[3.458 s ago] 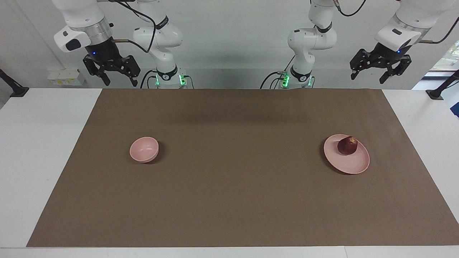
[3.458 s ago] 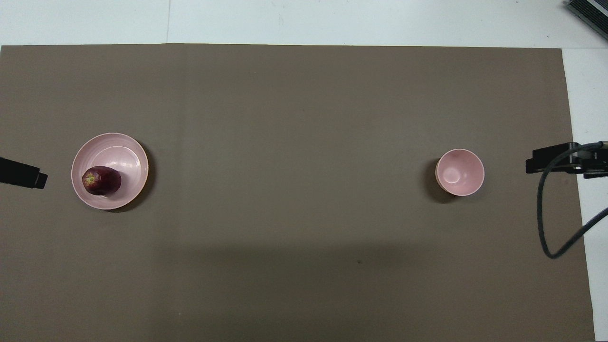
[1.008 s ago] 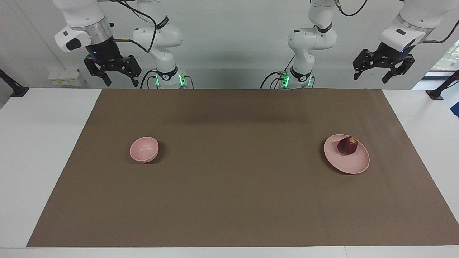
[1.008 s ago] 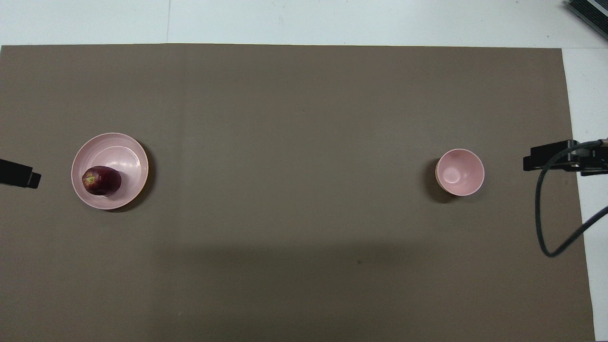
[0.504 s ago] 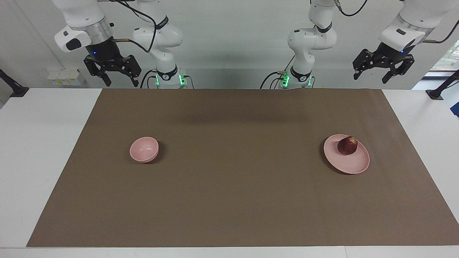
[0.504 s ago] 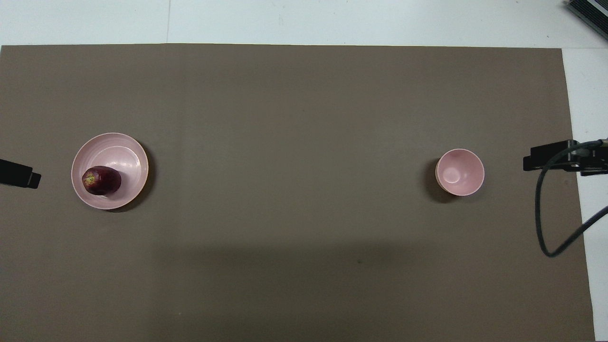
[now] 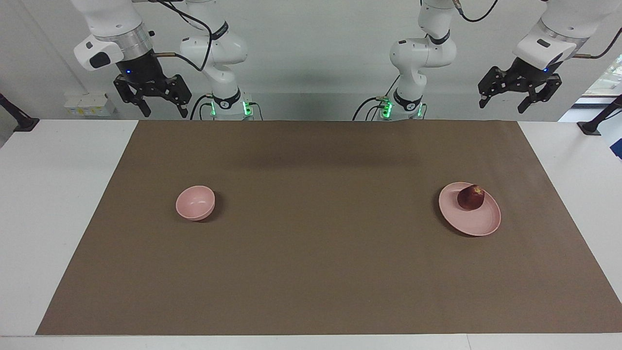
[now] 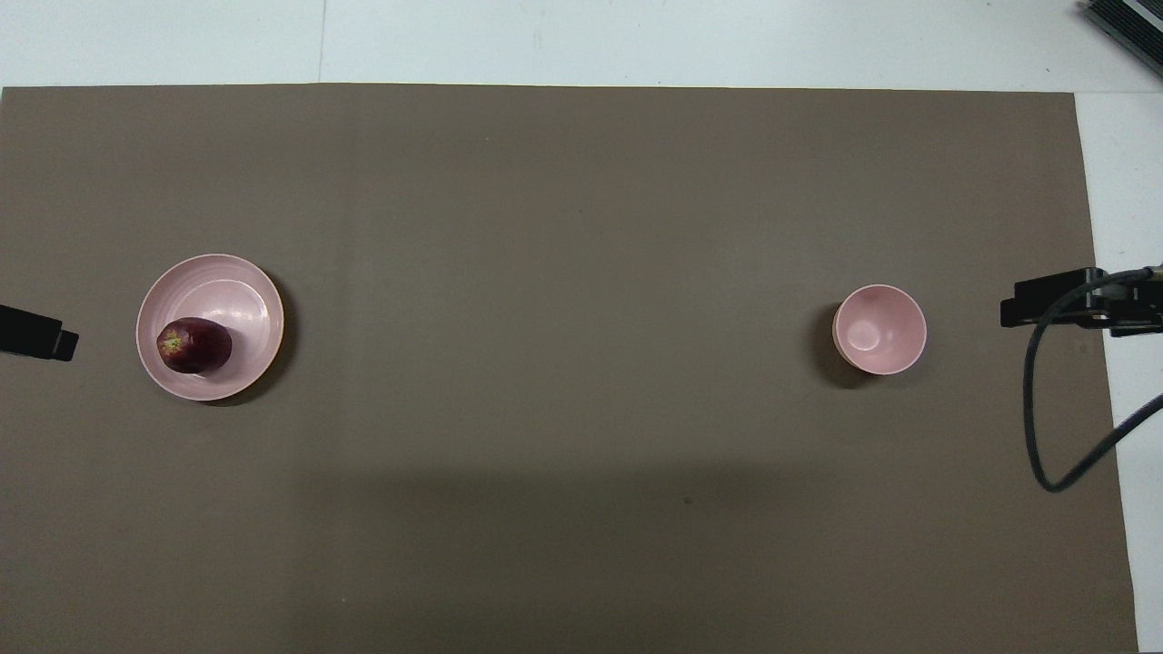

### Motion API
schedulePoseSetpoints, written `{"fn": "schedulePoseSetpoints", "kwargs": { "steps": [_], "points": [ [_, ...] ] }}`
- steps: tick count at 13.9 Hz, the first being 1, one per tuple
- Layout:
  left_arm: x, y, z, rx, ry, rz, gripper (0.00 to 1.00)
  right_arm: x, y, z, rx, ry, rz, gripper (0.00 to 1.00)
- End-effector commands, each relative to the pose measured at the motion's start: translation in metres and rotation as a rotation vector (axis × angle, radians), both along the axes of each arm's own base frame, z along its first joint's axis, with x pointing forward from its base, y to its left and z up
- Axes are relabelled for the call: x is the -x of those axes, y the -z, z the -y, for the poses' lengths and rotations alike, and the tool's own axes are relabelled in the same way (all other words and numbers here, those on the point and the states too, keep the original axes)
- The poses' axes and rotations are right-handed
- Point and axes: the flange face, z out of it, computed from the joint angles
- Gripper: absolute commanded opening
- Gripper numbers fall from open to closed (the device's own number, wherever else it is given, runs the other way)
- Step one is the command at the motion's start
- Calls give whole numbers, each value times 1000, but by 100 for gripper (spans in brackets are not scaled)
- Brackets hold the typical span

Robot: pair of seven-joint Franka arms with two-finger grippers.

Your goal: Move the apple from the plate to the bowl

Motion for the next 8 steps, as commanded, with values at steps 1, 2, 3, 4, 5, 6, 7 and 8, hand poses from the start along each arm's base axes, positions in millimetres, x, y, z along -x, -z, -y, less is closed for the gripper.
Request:
{"fn": "schedulePoseSetpoints", "kwargs": {
  "steps": [1, 2, 3, 4, 5, 6, 7, 8],
  "points": [
    [7, -1, -2, -7, 5, 8, 100, 2, -1, 4, -20, -11, 12, 100],
    [7, -1, -2, -7, 5, 8, 100, 2, -1, 4, -20, -11, 12, 100],
    [7, -1, -2, -7, 3, 8, 100, 2, -1, 4, -20, -11, 12, 100],
    [7, -1, -2, -7, 3, 8, 100, 2, -1, 4, -20, -11, 12, 100],
    [7, -1, -2, -7, 0, 8, 100, 2, -1, 4, -20, -11, 12, 100],
    [7, -1, -2, -7, -1, 8, 100, 2, -1, 4, -20, -11, 12, 100],
    [7, -1, -2, -7, 0, 8, 100, 2, 0, 4, -20, -11, 11, 100],
    [7, -1, -2, -7, -1, 8, 100, 2, -1, 4, -20, -11, 12, 100]
  ]
}}
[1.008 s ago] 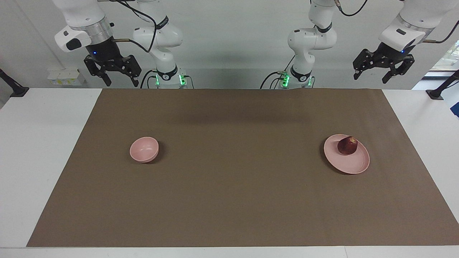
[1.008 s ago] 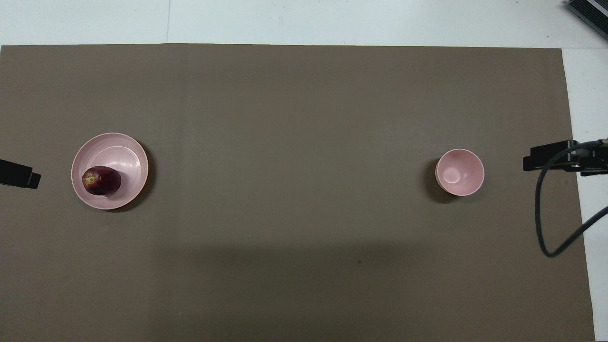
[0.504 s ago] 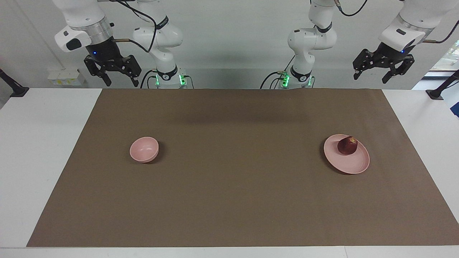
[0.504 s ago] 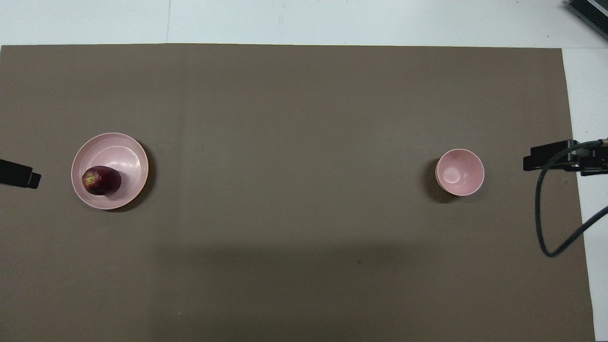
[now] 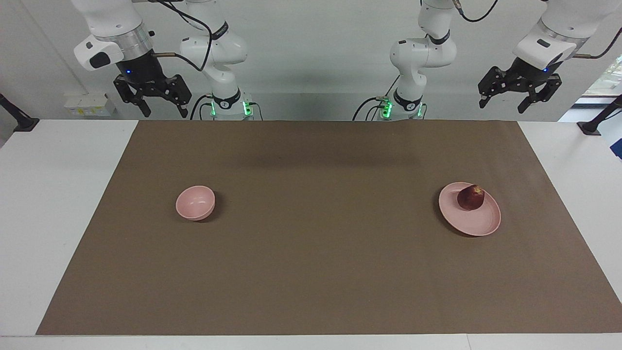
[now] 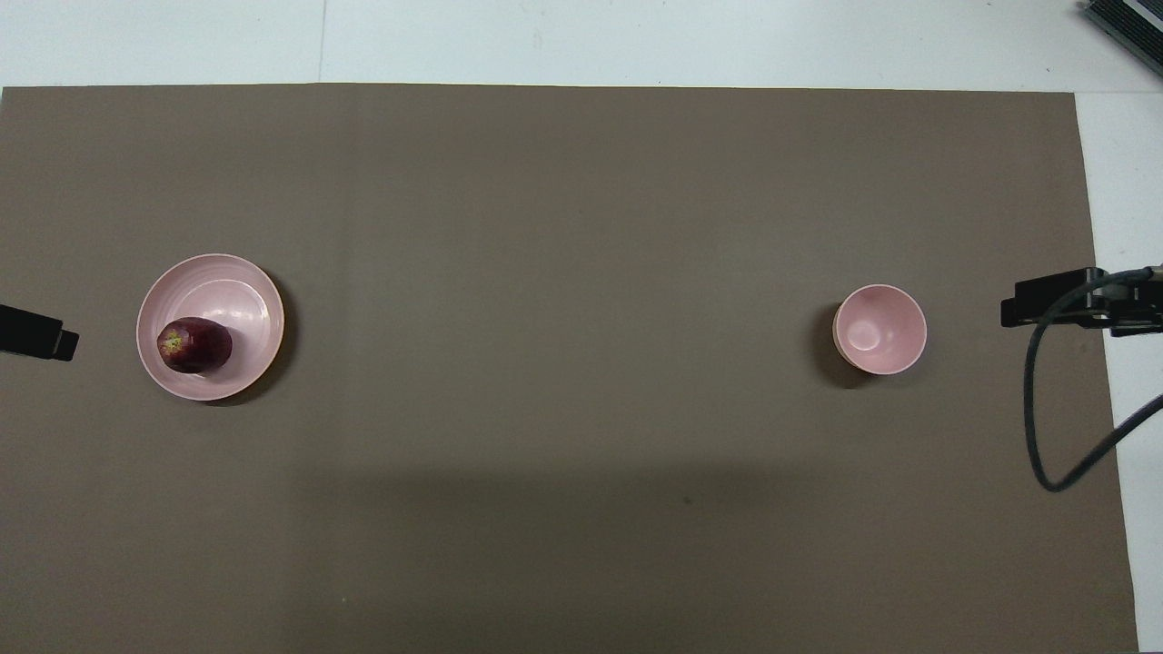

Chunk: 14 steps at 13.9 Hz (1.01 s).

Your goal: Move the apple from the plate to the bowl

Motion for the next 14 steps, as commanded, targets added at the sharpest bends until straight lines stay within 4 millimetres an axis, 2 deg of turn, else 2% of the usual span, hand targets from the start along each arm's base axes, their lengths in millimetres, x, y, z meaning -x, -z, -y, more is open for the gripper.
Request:
{"fn": "schedulePoseSetpoints", "kwargs": {
  "steps": [1, 14],
  "points": [
    [7, -1, -2, -7, 0, 8, 100, 2, -1, 4, -20, -11, 12, 100],
    [7, 0, -2, -8, -7, 3, 100, 2, -1, 4, -20, -11, 12, 100]
  ]
}}
